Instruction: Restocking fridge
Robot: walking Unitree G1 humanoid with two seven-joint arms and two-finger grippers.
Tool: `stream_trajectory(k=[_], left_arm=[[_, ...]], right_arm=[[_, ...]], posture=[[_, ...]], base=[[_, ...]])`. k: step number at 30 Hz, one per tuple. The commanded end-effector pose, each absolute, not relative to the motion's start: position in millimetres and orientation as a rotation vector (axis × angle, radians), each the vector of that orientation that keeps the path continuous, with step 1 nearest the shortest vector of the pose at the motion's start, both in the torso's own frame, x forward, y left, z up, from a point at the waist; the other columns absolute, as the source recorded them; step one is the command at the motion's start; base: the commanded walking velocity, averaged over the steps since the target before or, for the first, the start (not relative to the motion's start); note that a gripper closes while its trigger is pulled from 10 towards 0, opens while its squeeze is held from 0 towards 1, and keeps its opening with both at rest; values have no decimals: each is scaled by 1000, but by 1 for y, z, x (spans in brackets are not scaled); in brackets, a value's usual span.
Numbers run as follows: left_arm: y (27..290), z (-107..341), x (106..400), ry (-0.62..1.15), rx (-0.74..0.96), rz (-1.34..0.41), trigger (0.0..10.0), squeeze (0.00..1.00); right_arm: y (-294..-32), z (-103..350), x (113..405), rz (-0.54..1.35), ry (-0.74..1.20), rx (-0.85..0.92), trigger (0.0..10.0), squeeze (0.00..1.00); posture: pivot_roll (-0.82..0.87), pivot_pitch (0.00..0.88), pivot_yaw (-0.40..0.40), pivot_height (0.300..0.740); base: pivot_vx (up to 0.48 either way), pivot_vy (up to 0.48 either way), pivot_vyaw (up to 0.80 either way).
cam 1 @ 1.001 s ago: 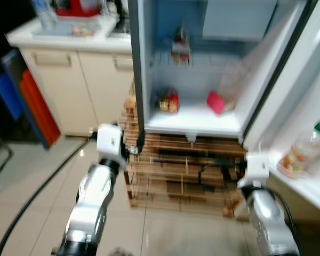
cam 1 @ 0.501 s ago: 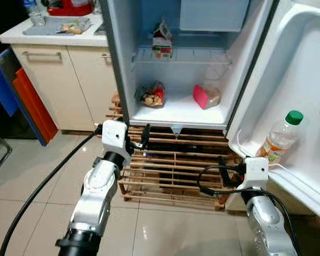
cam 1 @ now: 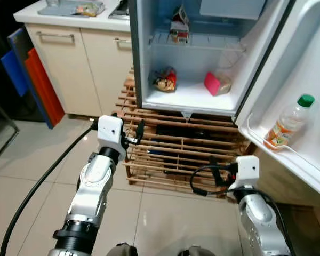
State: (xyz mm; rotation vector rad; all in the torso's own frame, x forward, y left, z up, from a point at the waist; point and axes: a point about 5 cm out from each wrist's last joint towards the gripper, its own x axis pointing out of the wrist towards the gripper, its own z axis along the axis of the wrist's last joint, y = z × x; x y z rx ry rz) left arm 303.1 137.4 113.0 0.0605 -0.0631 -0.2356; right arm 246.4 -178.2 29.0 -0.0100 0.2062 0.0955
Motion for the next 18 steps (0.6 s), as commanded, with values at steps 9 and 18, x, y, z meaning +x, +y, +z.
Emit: stream_trajectory(k=[9,18], left_arm=[[125,111,300,-63,46,-344,10000,0],[131,112,303,-54,44,-377,10000,0]], right_arm=[[-180,20,236,60,223,-1,10000,0],[-181,8,235,13,295,9,10000,0]], posture=[[-162,0,45,740],[-151,0,63,740]], base=[[0,-136,0],[266,-395,0]])
